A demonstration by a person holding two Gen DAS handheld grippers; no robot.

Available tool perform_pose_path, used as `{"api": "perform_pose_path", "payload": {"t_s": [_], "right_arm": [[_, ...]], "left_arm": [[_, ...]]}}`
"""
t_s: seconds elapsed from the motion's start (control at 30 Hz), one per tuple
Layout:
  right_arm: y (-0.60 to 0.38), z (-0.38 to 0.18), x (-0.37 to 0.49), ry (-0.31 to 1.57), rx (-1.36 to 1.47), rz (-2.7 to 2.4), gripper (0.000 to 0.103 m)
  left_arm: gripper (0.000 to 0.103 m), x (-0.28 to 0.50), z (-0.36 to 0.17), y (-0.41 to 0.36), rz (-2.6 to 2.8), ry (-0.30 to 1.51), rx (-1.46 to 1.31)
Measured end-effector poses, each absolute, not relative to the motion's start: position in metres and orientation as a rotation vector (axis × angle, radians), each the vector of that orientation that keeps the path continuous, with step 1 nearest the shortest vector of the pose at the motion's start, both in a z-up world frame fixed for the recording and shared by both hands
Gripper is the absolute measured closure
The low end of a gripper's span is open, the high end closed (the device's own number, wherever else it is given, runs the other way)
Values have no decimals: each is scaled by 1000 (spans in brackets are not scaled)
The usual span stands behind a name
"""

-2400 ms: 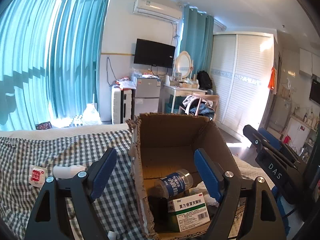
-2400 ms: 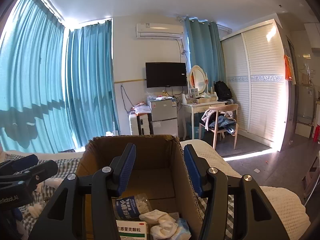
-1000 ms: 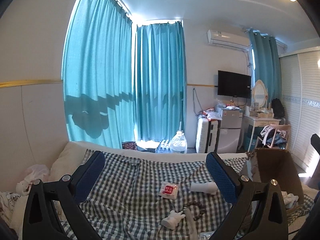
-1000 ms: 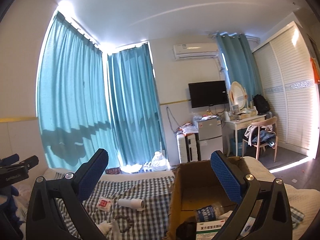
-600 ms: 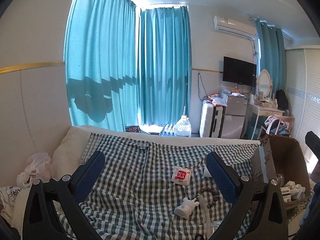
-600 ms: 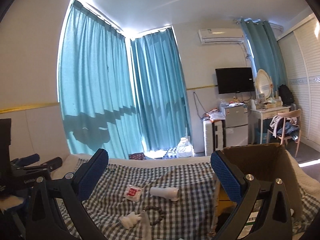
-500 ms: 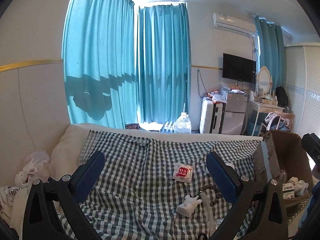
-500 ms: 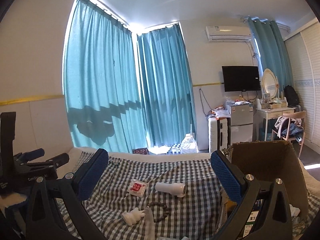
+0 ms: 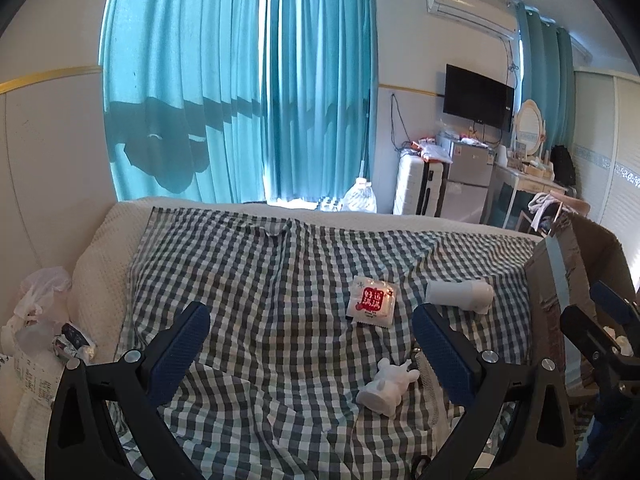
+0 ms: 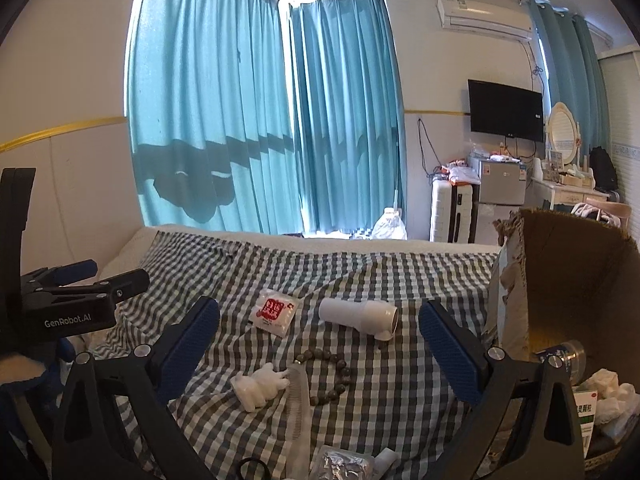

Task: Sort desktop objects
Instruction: 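Move both tools back over the bedspread items, then grasp the white figurine with the left tool while the right tool grasps the comb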

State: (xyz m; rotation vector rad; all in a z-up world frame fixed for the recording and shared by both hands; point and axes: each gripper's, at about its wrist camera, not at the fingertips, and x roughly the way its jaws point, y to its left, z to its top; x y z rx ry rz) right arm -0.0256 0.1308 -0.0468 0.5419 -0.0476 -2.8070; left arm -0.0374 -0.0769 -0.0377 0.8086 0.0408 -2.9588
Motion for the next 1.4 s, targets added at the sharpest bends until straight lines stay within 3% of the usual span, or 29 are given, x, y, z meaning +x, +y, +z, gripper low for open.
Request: {"api": "perform_pose_path", "payload": {"t_s": [0.07, 0.3, 0.9, 1.07, 1.2, 1.3, 1.37, 1.4], "right_arm": [[129, -60, -35, -36, 590, -2789, 11], [118, -101, -66, 24, 747, -2734, 13], [92, -196, -109, 67, 1137, -2465, 15], [88, -210, -115, 60, 1236, -2410, 29], [84, -216, -117, 119, 1269, -2411, 31], [79, -222, -116, 191, 1287, -2399, 32], [80, -222, -115, 185, 1288, -2406, 40], [81, -222, -114, 182, 1290, -2405, 43]], "left_arm": [[0, -45, -49, -76, -2951, 34, 847], [0, -65, -78, -76, -2978, 157, 912], [0, -116, -163, -32, -2930, -22, 1319], [0, -127, -186, -18, -2901, -106, 1466], [0, -138, -208, -5, -2808, -211, 1594], [12, -141, -213, -3, -2808, -179, 1618], [33, -141, -212, -4, -2842, -122, 1640], [38, -140, -212, -4, -2855, -102, 1650]]}}
